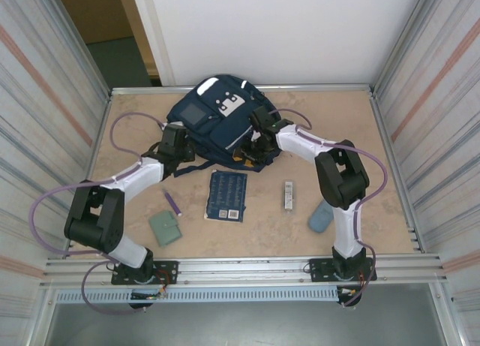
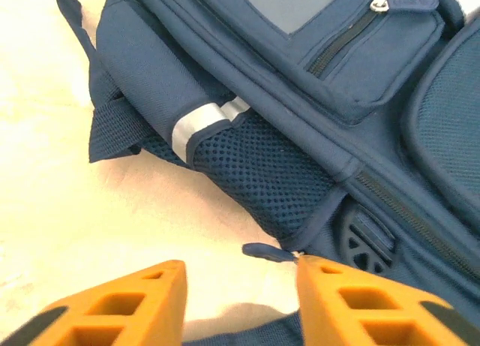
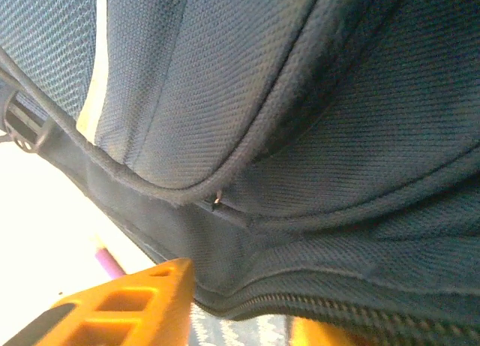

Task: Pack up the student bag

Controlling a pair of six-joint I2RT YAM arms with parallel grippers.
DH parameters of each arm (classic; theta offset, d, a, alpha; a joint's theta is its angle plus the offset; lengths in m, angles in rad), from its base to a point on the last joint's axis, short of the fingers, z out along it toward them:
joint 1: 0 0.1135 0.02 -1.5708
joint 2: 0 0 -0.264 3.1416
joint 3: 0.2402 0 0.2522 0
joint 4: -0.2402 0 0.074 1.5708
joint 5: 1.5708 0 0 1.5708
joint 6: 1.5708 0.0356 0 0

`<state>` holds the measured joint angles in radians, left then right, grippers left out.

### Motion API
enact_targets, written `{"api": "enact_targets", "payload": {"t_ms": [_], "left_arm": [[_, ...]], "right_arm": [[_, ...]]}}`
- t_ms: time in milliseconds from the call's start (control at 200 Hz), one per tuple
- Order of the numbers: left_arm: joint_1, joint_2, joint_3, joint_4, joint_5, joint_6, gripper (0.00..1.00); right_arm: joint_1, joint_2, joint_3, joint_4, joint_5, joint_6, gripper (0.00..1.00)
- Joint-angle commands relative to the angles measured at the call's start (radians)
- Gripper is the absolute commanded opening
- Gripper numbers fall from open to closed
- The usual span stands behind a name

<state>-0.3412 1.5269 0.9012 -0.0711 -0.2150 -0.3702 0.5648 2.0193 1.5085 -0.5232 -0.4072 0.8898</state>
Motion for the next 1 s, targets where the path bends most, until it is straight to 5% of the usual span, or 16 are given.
{"api": "enact_targets", "payload": {"t_ms": [0, 230, 341, 381, 531, 707, 992], "left_arm": [[-0.010, -0.039, 0.067, -0.038, 0.143, -0.025, 0.48], [-0.128, 0.052, 0.162, 0.031, 0.328, 0.233, 0.57], [-0.209, 0.112, 0.233, 0.044, 0.278, 0.371, 0.65], [-0.243, 0.145, 0.276, 0.026, 0.255, 0.443, 0.71], [-0.321, 0.321, 0.512, -0.149, 0.198, 0.588, 0.86], [-0.324, 0.471, 0.658, -0.196, 0.216, 0.559, 0.86], [-0.326, 0.676, 0.843, -0.318, 0.076, 0.472, 0.80]], "right_arm": [[-0.012, -0.137, -0.054, -0.008, 0.122, -0.111, 0.48], [-0.099, -0.493, -0.196, -0.029, 0.465, -0.365, 0.73], [-0.164, -0.649, -0.265, -0.028, 0.625, -0.425, 0.82], [-0.181, -0.701, -0.293, -0.023, 0.704, -0.434, 0.99], [-0.234, -0.852, -0.405, -0.027, 0.926, -0.370, 0.99], [-0.344, -0.944, -0.524, 0.000, 0.609, -0.364, 0.99], [-0.344, -0.898, -0.526, -0.058, 0.516, -0.359, 0.99]]}}
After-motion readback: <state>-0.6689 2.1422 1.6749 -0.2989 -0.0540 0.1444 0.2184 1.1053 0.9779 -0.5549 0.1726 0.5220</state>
